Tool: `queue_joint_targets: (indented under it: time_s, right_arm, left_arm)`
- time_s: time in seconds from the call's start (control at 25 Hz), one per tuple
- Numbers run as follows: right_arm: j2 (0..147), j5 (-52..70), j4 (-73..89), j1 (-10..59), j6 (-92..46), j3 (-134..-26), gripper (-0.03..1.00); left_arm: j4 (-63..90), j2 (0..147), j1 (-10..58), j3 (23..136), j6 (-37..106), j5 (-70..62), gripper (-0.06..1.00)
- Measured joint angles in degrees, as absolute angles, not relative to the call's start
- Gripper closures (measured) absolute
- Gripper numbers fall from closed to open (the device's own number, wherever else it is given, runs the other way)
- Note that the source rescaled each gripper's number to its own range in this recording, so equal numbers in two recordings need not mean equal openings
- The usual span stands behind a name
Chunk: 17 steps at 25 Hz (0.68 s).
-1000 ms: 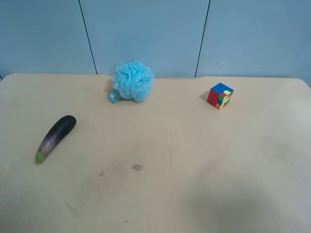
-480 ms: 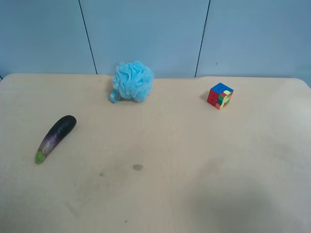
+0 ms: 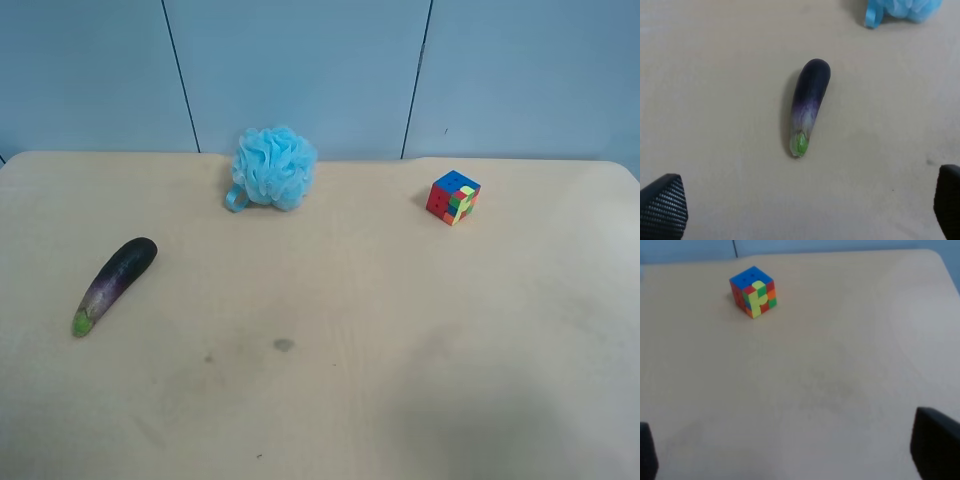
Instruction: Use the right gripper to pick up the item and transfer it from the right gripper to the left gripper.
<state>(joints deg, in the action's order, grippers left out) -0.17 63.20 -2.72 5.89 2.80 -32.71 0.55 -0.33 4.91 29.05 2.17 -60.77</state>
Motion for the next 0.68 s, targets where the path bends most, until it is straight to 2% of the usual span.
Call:
queue_joint_targets:
  time_s: [0.28, 0.68]
  right_arm:
    - [-0.2, 63.2, -2.7, 5.9, 2.8, -32.7, -0.03]
    - [-0.2, 63.2, -2.7, 5.9, 2.8, -32.7, -0.03]
  left_arm:
    - [0.5, -0.3, 4.5, 29.1, 2.2, -60.5, -0.05]
    - [0.6, -0.3, -0.7, 29.1, 2.2, -60.5, -0.05]
